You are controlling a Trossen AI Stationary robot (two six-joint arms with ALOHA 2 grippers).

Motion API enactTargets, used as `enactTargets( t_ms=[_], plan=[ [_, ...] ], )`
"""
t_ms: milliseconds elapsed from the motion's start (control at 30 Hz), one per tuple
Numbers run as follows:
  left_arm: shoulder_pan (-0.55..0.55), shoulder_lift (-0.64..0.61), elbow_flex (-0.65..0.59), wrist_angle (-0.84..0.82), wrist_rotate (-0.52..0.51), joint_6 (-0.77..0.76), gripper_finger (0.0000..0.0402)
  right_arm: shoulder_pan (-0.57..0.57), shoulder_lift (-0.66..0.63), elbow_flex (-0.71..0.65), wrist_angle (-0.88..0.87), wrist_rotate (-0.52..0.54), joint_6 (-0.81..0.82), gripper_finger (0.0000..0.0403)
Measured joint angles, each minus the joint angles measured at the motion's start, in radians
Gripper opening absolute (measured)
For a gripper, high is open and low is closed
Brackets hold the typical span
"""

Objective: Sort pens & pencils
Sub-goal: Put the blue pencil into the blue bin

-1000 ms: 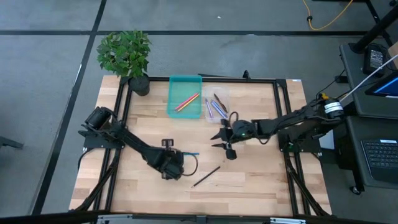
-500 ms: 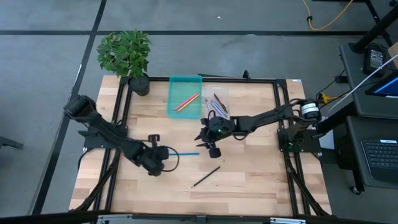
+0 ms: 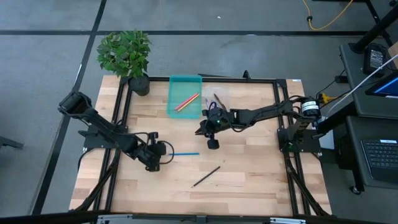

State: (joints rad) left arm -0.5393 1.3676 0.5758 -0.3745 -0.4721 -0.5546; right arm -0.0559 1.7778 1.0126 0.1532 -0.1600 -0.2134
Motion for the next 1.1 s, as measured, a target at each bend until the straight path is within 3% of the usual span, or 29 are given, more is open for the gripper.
enactTargets(
  t_ms=[167, 500, 833, 1100],
  plan=[
    [0.004, 0.000, 0.000, 0.037, 0.097, 0.009, 0.0001, 0.008, 0.000, 0.000, -0.019, 0.001, 0.053, 0.0007],
    [-0.014, 0.000, 0.000, 0.034, 0.097, 0.007, 0.0000, 0.058, 0.000, 0.000, -0.029, 0.000, 0.128, 0.0036],
    [-0.008, 0.000, 0.000, 0.031, 0.063, 0.013, 0.0000, 0.079, 0.000, 0.000, -0.029, 0.034, 0.132, 0.0090],
    [0.026, 0.000, 0.000, 0.031, 0.070, 0.015, 0.0000, 0.079, 0.000, -0.001, -0.028, 0.035, 0.129, 0.0101]
  ],
)
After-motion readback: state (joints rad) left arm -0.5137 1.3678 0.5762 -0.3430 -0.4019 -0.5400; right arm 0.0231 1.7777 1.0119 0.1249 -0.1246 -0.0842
